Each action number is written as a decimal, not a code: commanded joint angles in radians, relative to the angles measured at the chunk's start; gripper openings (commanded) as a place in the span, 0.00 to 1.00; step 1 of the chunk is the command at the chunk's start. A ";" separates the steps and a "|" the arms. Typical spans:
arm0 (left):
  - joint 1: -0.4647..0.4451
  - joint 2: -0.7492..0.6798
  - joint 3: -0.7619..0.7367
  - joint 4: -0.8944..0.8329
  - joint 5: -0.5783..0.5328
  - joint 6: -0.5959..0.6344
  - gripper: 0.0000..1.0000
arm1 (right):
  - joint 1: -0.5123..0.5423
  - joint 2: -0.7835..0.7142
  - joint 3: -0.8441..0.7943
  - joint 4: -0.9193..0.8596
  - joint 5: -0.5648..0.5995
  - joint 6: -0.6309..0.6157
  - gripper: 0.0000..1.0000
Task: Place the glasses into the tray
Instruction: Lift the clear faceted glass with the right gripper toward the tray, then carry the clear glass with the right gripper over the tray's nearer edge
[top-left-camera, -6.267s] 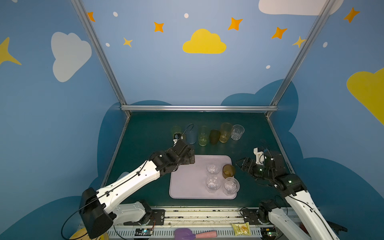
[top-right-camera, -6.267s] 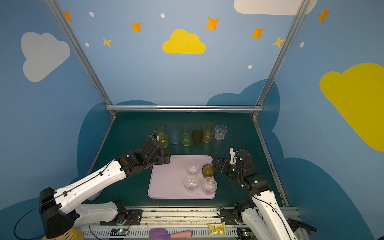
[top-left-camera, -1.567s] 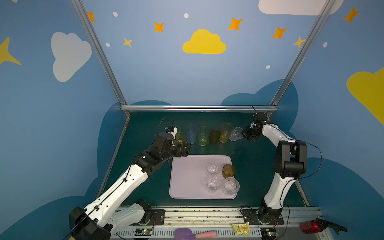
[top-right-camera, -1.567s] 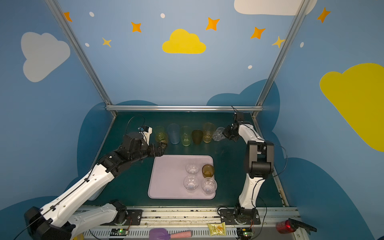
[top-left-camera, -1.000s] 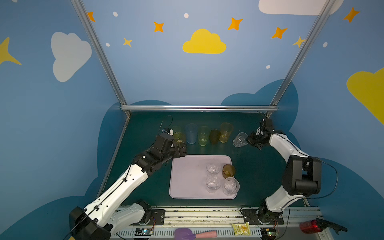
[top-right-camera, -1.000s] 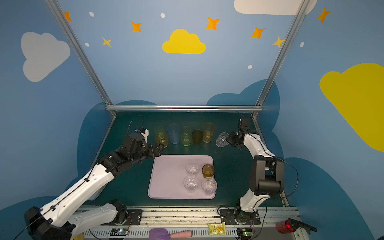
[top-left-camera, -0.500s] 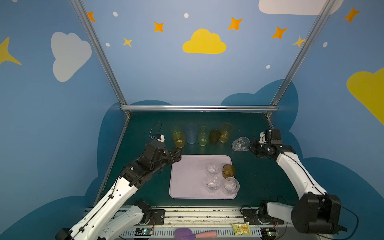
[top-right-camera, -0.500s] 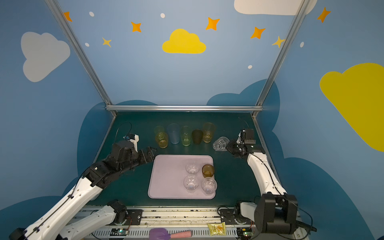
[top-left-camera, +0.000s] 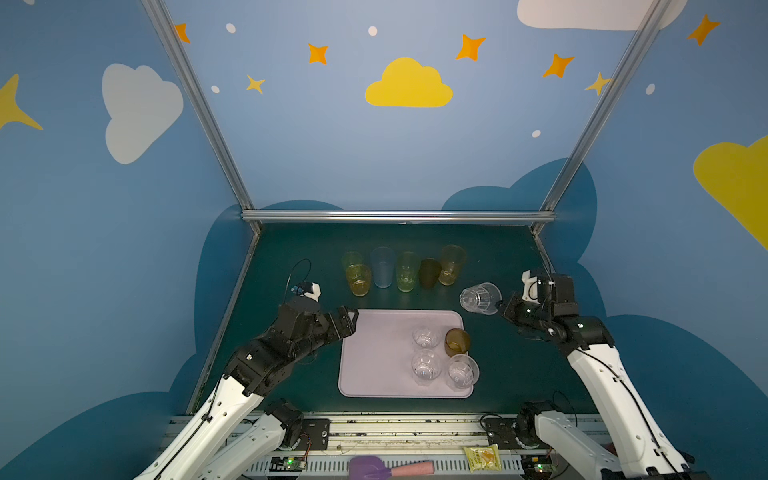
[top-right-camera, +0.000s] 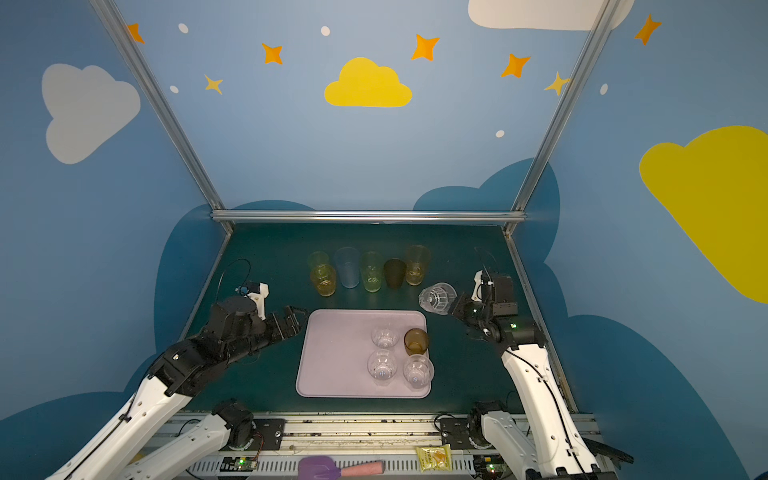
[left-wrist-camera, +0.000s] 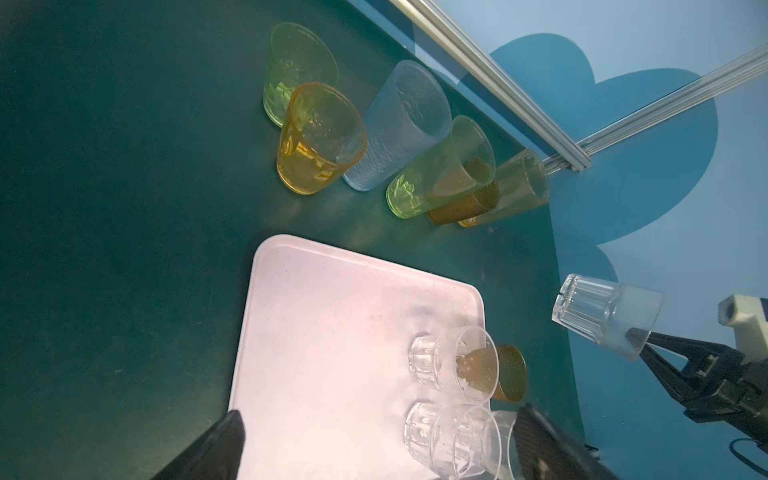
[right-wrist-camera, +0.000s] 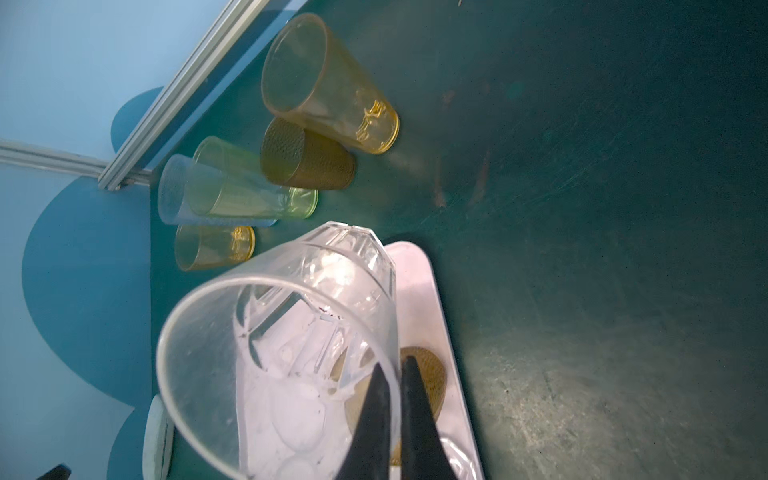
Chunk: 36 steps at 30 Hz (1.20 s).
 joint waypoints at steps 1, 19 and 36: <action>0.005 0.011 0.007 -0.009 0.031 0.007 1.00 | 0.058 -0.017 0.089 -0.046 -0.013 -0.005 0.00; 0.004 0.117 0.014 0.009 -0.017 0.068 1.00 | 0.590 0.279 0.403 -0.175 0.173 -0.031 0.00; 0.006 0.135 0.014 0.033 -0.028 0.087 1.00 | 0.821 0.420 0.415 -0.199 0.244 0.047 0.00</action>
